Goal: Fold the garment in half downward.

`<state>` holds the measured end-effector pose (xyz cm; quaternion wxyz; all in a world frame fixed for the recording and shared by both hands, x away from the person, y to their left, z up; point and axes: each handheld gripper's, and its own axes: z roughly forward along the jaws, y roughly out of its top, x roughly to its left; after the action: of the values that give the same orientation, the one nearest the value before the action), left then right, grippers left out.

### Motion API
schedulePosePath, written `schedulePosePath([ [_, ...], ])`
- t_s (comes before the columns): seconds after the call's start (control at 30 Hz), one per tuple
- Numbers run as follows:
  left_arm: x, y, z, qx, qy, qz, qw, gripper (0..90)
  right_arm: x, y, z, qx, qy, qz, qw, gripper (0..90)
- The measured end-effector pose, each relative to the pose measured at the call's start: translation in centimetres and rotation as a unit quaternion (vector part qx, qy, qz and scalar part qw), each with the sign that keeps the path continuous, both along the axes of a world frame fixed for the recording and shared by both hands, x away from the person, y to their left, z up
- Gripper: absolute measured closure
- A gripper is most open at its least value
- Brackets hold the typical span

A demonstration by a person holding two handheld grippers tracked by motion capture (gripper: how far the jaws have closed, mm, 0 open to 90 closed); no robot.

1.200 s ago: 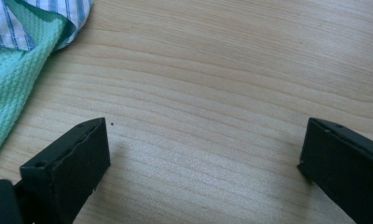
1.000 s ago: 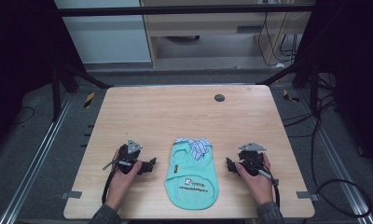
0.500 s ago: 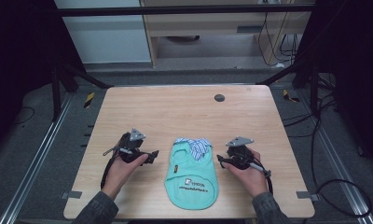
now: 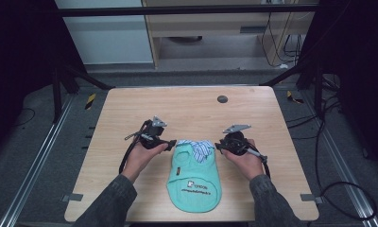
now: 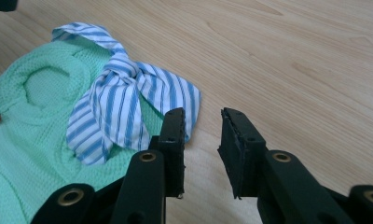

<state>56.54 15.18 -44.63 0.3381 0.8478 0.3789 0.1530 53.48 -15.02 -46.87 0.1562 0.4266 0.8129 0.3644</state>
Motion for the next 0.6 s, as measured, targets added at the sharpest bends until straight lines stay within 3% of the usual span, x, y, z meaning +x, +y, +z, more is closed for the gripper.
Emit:
schedulePosePath([
  [0.07,0.5,-0.4,0.0,0.003,0.0,0.003,1.0,28.8,0.5,0.2,-0.2,0.01,0.005,-0.001,0.9999,71.3],
  [0.27,1.7,-1.5,-0.5,0.002,0.013,0.0,0.9999,31.0,1.8,1.1,-0.5,0.005,0.01,-0.003,0.9999,68.4],
  [0.43,2.1,-2.0,-1.3,0.016,0.021,0.004,0.9997,32.8,2.4,1.9,-0.5,-0.001,0.016,-0.004,0.9999,63.9],
  [0.6,2.2,-2.3,-1.8,0.006,0.025,0.008,0.9996,35.7,3.0,2.7,-0.9,-0.006,0.02,-0.007,0.9998,61.7],
])
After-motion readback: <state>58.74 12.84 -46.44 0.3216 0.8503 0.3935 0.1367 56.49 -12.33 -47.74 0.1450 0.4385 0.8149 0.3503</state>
